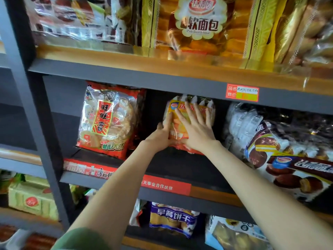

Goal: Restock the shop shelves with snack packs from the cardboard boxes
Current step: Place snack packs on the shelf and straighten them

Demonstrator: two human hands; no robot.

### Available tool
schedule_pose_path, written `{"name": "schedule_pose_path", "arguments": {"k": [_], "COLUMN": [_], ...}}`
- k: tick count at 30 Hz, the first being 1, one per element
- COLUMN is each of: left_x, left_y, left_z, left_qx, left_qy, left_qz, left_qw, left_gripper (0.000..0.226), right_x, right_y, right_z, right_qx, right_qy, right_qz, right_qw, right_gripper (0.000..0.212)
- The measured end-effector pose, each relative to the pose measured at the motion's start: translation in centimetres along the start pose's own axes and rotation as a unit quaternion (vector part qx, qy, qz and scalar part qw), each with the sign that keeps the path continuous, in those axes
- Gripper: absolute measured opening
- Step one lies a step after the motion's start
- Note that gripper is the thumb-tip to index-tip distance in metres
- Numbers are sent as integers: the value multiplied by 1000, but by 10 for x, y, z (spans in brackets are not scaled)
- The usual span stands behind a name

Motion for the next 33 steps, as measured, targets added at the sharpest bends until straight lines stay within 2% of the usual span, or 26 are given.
{"name": "schedule_pose_path", "arguments": {"k": [3, 6, 8, 10, 11, 13, 15, 17, 18, 20, 23, 27, 33], "left_x": [-3, -6, -6, -5, 1, 18, 38, 56, 63, 66, 70, 65, 69], "left_y": [-1, -3, -5, -7, -10, -20, -37, -55, -58, -60, -58, -47, -52], "left_z": [8, 16, 20, 27, 27, 15, 2, 6, 16, 43, 67, 70, 64], "left_qx": [-21, -36, -33, -8, 3, -31, -87, -86, -52, 24, 73, 100, 103], "left_qy": [-16, -6, 27, 133, 230, 388, 435, 425, 415, 380, 293, 290, 262], "left_qz": [22, 35, 46, 29, -6, -124, -279, -394, -409, -396, -380, -314, -304], "left_qw": [999, 999, 998, 991, 973, 913, 852, 810, 811, 835, 874, 898, 910], "left_gripper": [107, 115, 114, 106, 98, 75, 58, 62, 72, 95, 114, 108, 102], "right_x": [-7, -13, -16, -22, -26, -32, -34, -34, -36, -44, -54, -61, -56], "right_y": [9, 10, 12, 13, 14, 17, 25, 34, 39, 45, 49, 35, 19], "right_z": [5, 19, 22, 17, 14, 14, 22, 29, 30, 28, 16, -7, -17], "right_qx": [20, 43, 43, 20, 5, -1, 29, 54, 60, 55, 23, 15, -10], "right_qy": [-8, -33, -59, -93, -107, -131, -155, -181, -199, -226, -213, -198, -199], "right_qz": [66, 87, 79, 76, 74, 74, 74, 75, 81, 96, 103, 117, 126], "right_qw": [998, 995, 994, 993, 991, 989, 985, 979, 975, 968, 971, 973, 972], "right_gripper": [116, 123, 123, 123, 123, 123, 123, 121, 119, 111, 98, 100, 103]}}
Point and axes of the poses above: each hand's wrist, its own y-axis towards the middle knuckle, its own x-axis out of the back of the hand, z = x × y, the point moved 7 cm from there along y, towards the middle knuckle, and after that the axes turned 5 degrees about x, right-handed, at the moved point
